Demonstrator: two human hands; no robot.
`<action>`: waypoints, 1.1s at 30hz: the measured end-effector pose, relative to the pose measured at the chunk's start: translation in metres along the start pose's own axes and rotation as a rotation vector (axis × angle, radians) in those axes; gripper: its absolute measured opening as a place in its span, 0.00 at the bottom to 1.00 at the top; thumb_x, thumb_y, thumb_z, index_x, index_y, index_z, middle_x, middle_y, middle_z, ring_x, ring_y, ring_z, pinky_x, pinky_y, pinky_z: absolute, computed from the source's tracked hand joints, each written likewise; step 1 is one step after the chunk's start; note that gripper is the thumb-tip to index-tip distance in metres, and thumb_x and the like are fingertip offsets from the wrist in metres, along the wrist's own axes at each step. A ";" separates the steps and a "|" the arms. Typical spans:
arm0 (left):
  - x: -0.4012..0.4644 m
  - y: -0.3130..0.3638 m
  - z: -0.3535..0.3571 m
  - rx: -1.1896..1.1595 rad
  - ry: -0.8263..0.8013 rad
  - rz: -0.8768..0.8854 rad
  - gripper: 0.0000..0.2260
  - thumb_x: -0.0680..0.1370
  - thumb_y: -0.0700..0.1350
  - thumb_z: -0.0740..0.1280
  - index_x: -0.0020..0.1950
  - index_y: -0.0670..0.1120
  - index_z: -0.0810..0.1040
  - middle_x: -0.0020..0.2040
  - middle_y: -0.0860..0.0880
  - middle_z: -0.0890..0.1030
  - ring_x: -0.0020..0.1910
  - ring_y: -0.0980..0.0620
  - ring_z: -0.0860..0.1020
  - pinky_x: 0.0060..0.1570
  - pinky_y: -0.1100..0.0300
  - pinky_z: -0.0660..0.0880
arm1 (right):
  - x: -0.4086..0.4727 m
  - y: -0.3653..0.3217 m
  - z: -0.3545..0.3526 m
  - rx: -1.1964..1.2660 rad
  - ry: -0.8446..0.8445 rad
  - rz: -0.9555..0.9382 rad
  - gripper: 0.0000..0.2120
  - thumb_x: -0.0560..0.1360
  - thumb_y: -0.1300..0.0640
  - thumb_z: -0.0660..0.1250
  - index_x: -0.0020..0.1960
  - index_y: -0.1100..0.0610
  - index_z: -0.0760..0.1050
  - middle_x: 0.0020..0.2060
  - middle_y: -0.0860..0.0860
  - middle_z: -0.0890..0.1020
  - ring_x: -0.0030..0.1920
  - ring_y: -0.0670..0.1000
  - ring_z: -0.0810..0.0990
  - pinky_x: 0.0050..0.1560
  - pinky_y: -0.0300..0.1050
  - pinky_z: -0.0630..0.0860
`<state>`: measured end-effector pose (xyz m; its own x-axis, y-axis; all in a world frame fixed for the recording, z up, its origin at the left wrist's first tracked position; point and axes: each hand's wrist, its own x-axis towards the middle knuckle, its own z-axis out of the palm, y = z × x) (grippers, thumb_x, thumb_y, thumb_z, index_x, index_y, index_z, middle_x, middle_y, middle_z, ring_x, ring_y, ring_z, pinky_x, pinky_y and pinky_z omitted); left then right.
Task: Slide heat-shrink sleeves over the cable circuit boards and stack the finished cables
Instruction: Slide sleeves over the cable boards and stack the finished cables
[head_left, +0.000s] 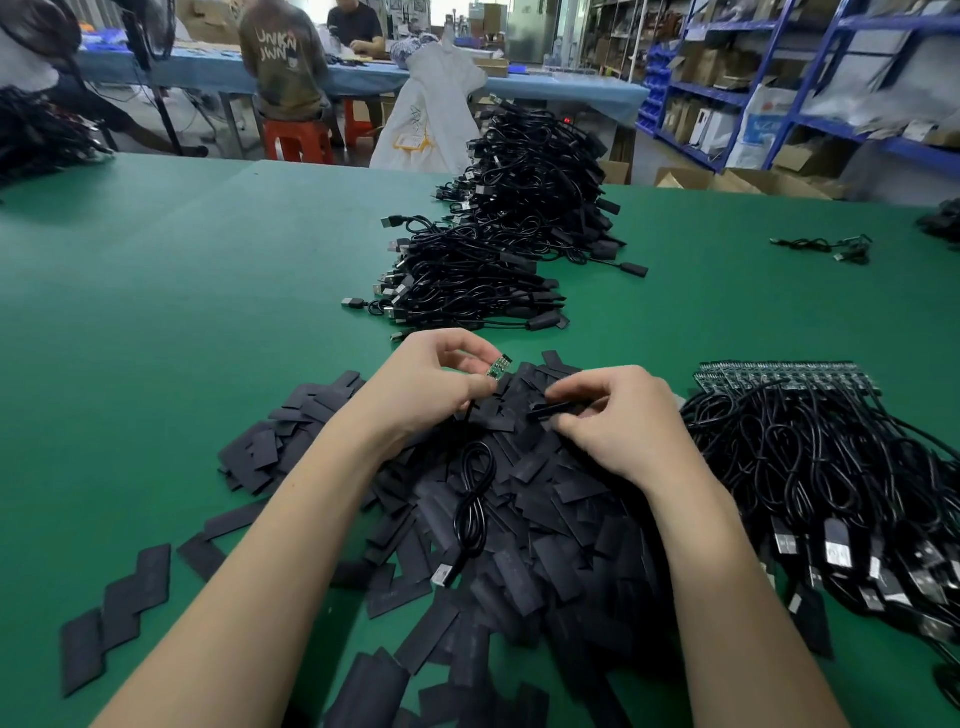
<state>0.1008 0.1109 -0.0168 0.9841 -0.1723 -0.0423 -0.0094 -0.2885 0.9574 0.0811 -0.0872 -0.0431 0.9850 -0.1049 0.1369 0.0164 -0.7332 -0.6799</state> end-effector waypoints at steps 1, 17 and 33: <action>0.000 0.000 0.000 -0.003 0.000 0.001 0.08 0.77 0.32 0.71 0.51 0.44 0.82 0.40 0.50 0.77 0.36 0.54 0.73 0.33 0.68 0.73 | 0.000 -0.001 0.000 -0.042 -0.040 -0.007 0.19 0.69 0.57 0.77 0.58 0.44 0.84 0.41 0.38 0.85 0.35 0.38 0.77 0.46 0.31 0.75; 0.003 -0.003 -0.001 -0.003 -0.008 0.002 0.09 0.76 0.32 0.71 0.49 0.45 0.82 0.41 0.50 0.78 0.32 0.57 0.73 0.33 0.67 0.73 | 0.000 -0.002 -0.009 -0.116 -0.084 -0.082 0.07 0.69 0.57 0.79 0.39 0.46 0.84 0.33 0.39 0.83 0.35 0.35 0.79 0.35 0.22 0.69; 0.002 -0.003 0.000 0.003 -0.008 0.012 0.09 0.76 0.32 0.71 0.48 0.47 0.82 0.42 0.48 0.77 0.31 0.58 0.73 0.34 0.67 0.73 | -0.002 -0.003 -0.014 0.019 -0.022 -0.085 0.12 0.65 0.54 0.83 0.40 0.48 0.81 0.36 0.43 0.85 0.33 0.42 0.81 0.42 0.37 0.78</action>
<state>0.1033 0.1115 -0.0199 0.9825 -0.1833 -0.0332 -0.0216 -0.2889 0.9571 0.0772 -0.0938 -0.0314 0.9835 -0.0273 0.1789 0.1036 -0.7259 -0.6800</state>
